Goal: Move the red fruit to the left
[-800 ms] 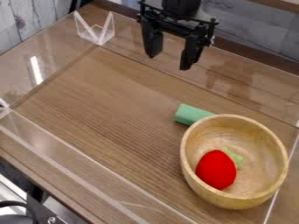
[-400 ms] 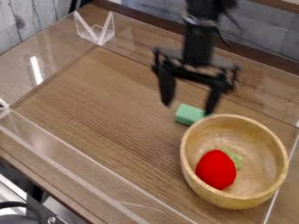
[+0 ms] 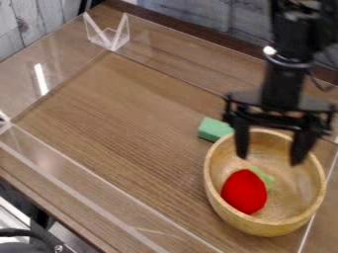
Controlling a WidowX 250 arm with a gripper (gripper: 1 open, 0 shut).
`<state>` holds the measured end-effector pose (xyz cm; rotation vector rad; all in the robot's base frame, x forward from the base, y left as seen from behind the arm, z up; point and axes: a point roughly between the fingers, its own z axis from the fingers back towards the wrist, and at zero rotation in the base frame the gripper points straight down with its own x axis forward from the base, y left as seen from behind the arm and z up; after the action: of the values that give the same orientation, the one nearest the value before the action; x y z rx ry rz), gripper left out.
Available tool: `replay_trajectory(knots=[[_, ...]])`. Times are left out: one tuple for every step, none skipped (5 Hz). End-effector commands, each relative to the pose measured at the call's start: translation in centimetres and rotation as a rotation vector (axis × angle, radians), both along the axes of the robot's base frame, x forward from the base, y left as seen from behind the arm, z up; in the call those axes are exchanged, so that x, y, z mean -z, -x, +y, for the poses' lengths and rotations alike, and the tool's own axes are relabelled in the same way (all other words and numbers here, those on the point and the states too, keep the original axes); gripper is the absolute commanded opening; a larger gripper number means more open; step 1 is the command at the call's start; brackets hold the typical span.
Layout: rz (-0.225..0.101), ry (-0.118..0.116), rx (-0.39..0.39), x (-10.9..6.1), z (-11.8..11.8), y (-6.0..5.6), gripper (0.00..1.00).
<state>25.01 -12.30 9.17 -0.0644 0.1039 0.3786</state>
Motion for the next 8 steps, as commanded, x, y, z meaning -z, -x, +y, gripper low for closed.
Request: replay_trajectory(knots=[[-0.099, 0.044, -0.033, -0.6, -1.7, 0.4, 1.00], [-0.150, 0.045, -0.064, -0.3, -2.0, 1.0, 1.00], [-0.179, 0.034, -0.169, -0.1, -1.9, 1.0, 1.00], [-0.216, 0.029, -0.254, -0.4, -1.8, 1.0, 1.00], [-0.243, 0.029, -0.223, -0.2, -0.9, 0.8, 1.00], [-0.272, 0.033, -0.196, -0.1, 0.1, 0.4, 1.00], [-0.284, 0.028, -0.098, 0.4, 1.6, -0.8, 1.00], [-0.280, 0.016, -0.031, 1.6, 2.3, -1.6, 1.00]])
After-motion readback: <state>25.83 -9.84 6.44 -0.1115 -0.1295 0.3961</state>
